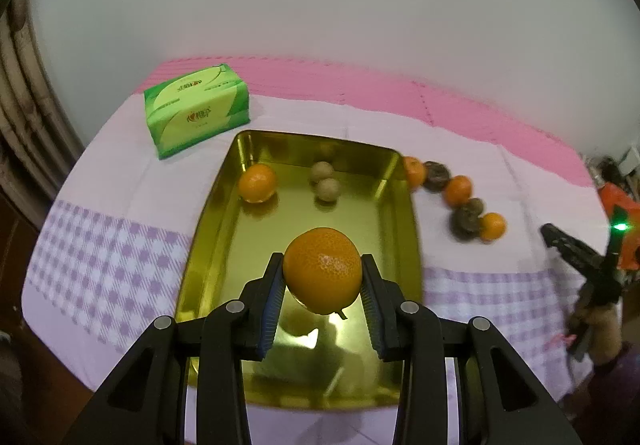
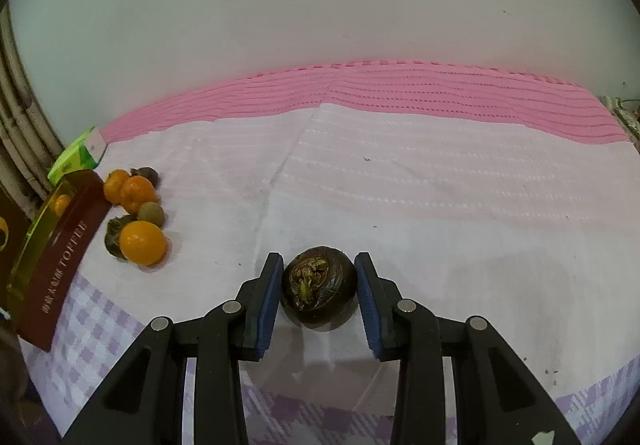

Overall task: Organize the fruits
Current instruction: 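Carry the mandarin into the tray with the left gripper while the right gripper grasps a dark dried fruit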

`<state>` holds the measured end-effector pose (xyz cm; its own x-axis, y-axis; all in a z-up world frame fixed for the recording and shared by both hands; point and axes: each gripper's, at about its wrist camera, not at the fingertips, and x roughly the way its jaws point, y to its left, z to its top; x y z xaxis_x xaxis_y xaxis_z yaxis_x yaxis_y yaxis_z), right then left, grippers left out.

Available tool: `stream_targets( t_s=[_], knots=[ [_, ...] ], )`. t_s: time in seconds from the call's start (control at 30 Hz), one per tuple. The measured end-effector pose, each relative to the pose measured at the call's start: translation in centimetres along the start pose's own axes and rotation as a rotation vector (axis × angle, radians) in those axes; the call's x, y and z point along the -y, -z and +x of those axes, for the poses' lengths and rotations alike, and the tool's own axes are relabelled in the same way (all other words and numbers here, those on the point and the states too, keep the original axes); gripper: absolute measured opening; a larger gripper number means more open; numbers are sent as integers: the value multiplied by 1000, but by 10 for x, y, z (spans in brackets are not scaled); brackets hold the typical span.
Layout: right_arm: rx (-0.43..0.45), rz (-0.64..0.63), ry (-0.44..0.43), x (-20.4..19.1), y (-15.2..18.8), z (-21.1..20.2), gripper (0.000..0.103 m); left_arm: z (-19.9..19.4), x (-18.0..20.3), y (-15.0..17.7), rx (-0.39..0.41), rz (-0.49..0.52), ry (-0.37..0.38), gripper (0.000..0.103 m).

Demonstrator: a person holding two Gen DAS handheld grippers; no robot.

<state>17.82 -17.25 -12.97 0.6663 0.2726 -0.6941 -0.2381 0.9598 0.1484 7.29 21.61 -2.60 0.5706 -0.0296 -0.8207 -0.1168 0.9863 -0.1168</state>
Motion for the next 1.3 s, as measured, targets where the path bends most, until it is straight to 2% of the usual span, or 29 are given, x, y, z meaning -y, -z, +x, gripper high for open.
stream_targets(
  t_s=[0.37,0.53,0.67,1.03,1.2,1.3],
  knots=[
    [-7,24,5,3,1,3,33,56,-4,-23,-74,19,-24,38],
    [-9,28,5,4,2,4,33,70,1,-28,-97,7,-9,38],
    [-10,28,4,4,2,4,33,77,10,-29,-103,37,-18,38],
    [-11,29,5,4,2,4,34,69,30,-34,-71,77,32,38],
    [-12,25,10,4,2,4,34,49,46,-32,-30,119,14,39],
    [-12,24,11,4,2,4,34,35,50,-28,-12,126,-22,39]
  ],
)
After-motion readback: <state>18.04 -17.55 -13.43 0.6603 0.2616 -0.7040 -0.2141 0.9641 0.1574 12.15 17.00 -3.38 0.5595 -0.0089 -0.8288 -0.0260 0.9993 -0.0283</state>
